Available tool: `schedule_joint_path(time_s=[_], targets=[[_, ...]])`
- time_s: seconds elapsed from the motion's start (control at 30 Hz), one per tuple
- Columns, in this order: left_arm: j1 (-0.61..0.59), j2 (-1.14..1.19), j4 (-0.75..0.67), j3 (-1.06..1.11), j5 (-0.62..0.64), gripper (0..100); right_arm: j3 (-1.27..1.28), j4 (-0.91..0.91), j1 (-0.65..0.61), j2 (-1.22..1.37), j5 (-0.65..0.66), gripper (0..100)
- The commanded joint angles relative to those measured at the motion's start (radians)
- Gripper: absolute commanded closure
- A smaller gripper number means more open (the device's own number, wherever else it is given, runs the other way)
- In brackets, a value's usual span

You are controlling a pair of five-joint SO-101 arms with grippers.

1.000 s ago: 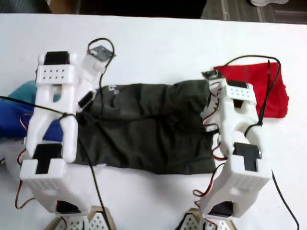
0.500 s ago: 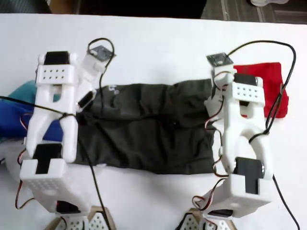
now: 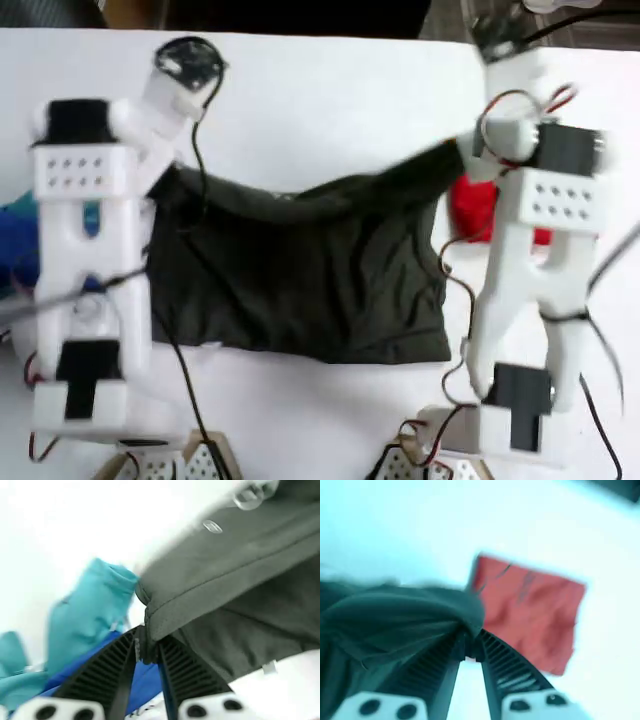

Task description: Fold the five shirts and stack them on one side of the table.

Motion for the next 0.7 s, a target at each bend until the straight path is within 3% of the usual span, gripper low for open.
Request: schedule_joint_path(time_s=[0.0, 0.23, 0.37, 0.67], targets=[[-0.011, -0.183, 0.020, -0.045, 0.011, 97, -0.189, 0.036, 0.001, -0.122, 0.008, 97.8], [-0.011, -0.540, 0.020, -0.045, 0.011, 97, -0.373, 0.030, 0.007, -0.300, 0.009, 97.8], [-0.012, -0.730, -0.009, -0.051, 0.011, 97, -0.471, -0.005, 0.007, -0.392, 0.083, 97.8], [-0.012, -0.957, -0.017, -0.051, 0.012, 98, -0.601, -0.059, 0.002, -0.542, 0.106, 97.8]])
